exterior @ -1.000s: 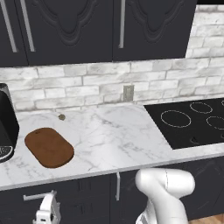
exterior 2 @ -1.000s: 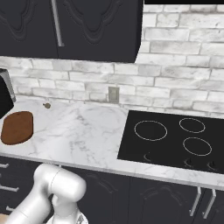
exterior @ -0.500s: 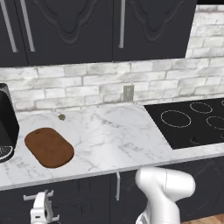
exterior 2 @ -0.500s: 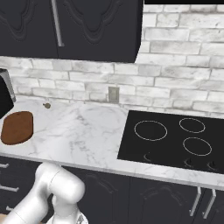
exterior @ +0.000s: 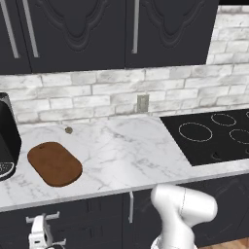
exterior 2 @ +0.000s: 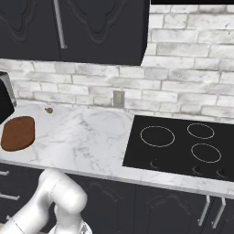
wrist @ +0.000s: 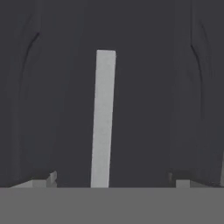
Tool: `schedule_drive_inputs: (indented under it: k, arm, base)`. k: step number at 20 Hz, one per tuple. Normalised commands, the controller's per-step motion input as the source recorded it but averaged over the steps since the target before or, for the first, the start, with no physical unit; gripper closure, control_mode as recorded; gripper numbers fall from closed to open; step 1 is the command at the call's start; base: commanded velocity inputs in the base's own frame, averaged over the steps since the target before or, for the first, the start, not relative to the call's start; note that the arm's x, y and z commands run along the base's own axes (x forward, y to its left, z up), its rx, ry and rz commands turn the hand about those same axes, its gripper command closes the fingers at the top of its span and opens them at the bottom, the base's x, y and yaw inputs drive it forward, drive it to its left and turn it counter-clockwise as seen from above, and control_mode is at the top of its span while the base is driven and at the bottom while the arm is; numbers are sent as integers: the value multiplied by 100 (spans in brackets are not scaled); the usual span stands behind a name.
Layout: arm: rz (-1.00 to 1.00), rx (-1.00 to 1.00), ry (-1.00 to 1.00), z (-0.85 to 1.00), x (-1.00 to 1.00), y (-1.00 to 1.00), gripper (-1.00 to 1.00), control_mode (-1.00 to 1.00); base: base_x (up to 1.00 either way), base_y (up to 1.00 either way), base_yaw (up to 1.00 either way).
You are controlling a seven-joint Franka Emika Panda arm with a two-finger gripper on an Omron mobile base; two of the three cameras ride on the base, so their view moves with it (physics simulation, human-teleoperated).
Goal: Open the drawer on the left and place the cutting tools on the cutting board.
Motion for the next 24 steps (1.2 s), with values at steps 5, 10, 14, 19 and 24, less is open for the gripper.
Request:
schedule_drive_inputs:
  k: [5,10,14,19,24]
  arm:
    - [5,0,0,-18,30,17,-100,-100]
    - [3,0,0,-22,28,8,-100,-100]
    - [2,0,0,-25,29,10,-100,-100]
    - [3,0,0,-14,20,16,100,-100]
    - [4,0,-6,0,1,23,100,-100]
  base:
    - [0,0,0]
    - [0,0,0]
    - [0,0,0]
    - [0,0,0]
    - [0,0,0]
